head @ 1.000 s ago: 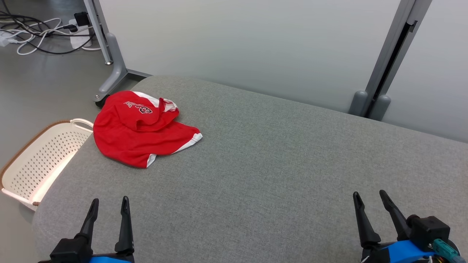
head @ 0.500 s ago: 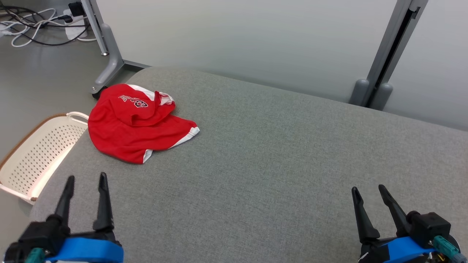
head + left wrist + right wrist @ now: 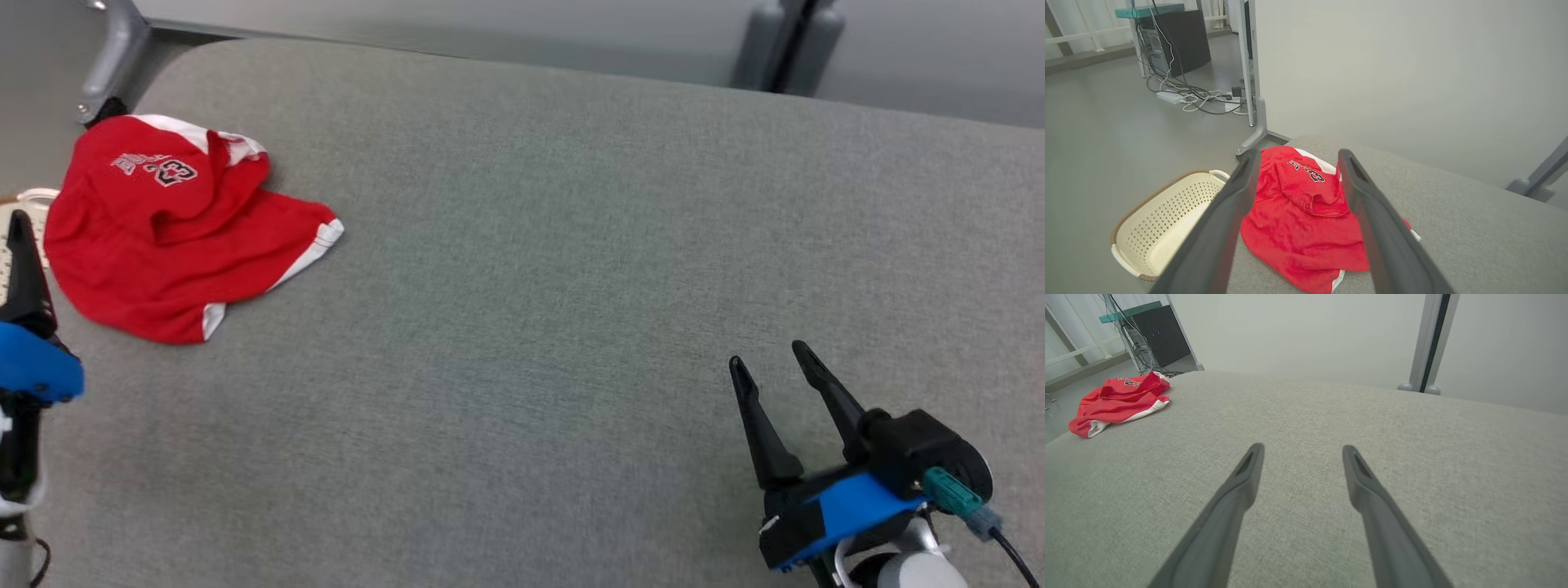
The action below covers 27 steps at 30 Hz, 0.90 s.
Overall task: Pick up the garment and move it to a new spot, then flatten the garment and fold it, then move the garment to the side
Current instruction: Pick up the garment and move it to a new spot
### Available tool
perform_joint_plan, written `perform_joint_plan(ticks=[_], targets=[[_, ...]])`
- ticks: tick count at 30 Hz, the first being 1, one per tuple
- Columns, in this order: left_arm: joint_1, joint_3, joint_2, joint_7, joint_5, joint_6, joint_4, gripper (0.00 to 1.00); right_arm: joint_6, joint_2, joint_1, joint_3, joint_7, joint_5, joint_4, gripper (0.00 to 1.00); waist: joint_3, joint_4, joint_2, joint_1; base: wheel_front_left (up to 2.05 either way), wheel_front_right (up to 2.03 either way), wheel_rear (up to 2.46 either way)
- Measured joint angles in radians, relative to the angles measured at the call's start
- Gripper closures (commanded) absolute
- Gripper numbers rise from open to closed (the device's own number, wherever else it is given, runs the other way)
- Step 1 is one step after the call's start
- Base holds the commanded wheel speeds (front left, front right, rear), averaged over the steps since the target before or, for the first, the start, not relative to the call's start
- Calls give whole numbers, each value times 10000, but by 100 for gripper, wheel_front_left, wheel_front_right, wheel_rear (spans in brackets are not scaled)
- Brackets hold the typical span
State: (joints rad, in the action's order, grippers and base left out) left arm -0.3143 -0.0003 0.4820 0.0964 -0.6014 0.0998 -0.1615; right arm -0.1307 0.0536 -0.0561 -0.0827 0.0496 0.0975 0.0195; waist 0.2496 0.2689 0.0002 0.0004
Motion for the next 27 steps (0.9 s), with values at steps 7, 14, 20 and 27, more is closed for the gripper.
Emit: perform_joint_plan(ticks=[7,14,20,27], targets=[[-1251,790,391,713,-957,-23,-1638,0,0,391,-446,-433,-320,-25,-784,0,1473,-1078,0,0,0,0,0],[-2277,1340,991,1304,-1540,-33,-3499,0,0,698,-639,-604,-481,-25,-1749,0,2900,-1863,2,0,0,0,0],[-2977,1308,1108,2740,-2100,12,-4916,0,0,702,-643,-631,-466,-23,-2119,0,3492,-2103,1,-1,0,0,0],[-3233,851,1191,3371,-1977,-67,-5315,100,0,569,-695,-625,-245,75,-1935,0,3156,-2107,-1,-4,0,0,0]])
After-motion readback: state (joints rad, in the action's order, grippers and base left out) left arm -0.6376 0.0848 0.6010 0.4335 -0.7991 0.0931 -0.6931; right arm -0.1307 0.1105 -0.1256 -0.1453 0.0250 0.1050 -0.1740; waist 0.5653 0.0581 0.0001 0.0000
